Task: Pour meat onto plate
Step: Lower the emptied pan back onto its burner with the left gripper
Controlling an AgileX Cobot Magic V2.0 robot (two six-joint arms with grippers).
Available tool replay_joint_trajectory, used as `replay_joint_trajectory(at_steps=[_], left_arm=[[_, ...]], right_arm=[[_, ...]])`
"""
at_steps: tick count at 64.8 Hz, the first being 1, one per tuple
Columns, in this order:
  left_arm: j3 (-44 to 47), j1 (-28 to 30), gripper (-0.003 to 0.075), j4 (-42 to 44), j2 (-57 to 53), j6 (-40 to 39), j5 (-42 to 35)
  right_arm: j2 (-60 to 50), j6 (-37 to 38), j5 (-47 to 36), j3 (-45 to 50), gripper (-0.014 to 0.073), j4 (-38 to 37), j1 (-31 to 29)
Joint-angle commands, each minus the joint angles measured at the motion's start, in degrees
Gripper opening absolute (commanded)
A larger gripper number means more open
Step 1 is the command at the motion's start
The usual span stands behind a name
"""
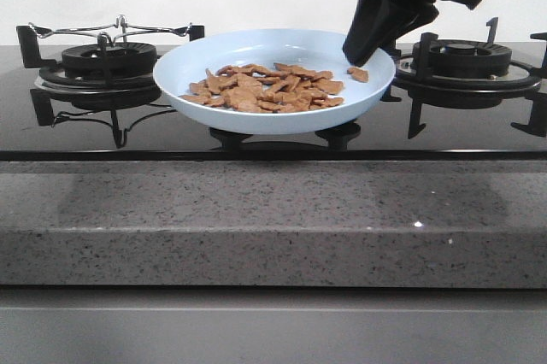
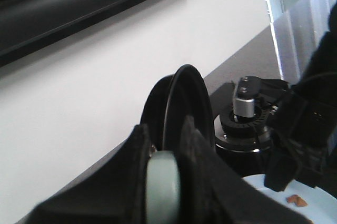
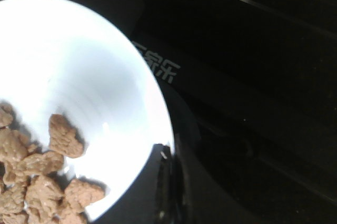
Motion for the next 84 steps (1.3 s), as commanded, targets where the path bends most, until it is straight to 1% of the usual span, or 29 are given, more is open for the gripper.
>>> replay_joint_trajectory(at_steps=[1,7,17,25,30,36,49,58,72,84], left_arm=[[-2.25,2.60,-0.0020,-2.92,-0.94,-5.04,-4.01],[-4.09,7.55,-0.0020,-2.92,0.74,-12.17,-2.72],[-8.14,16.57,-0.0020,-2.44,5.71,-20.69,6.92],[-11.47,23.50,-0.0020,-2.55,10.27,-28.29,12.90],[-13.40,27.06,-0.0020,-2.66,13.24,-32.05,16.22],[-14.73,29.81,-0.0020,-3.52,16.12,-35.39,17.67],[-15.03,32.57,-0.0020,-9.93,21.69,-38.53,17.77],[-15.03,33.98,-0.0020,-14.29,25.83,-43.07,18.43],[-15.03,34.71,-0.0020,-23.42,33.54,-46.00,24.50],[-15.03,35.10,-0.0020,-23.94,37.69,-46.92,28.44]], right_arm=[[-2.23,-0.58,-2.17,-0.97,-0.0060,0.64,-0.21],[-2.23,-0.58,-2.17,-0.97,-0.0060,0.64,-0.21],[-2.23,-0.58,-2.17,-0.97,-0.0060,0.64,-0.21],[-2.23,-0.58,-2.17,-0.97,-0.0060,0.64,-0.21],[-2.23,-0.58,-2.17,-0.97,-0.0060,0.64,-0.21],[-2.23,-0.58,-2.17,-0.97,-0.0060,0.64,-0.21],[-2.23,-0.58,-2.17,-0.97,-0.0060,0.64,-0.21],[-2.23,-0.58,-2.17,-0.97,-0.0060,0.64,-0.21],[-2.23,-0.58,-2.17,-0.97,-0.0060,0.64,-0.21],[-2.23,-0.58,-2.17,-0.97,-0.0060,0.64,-0.21]])
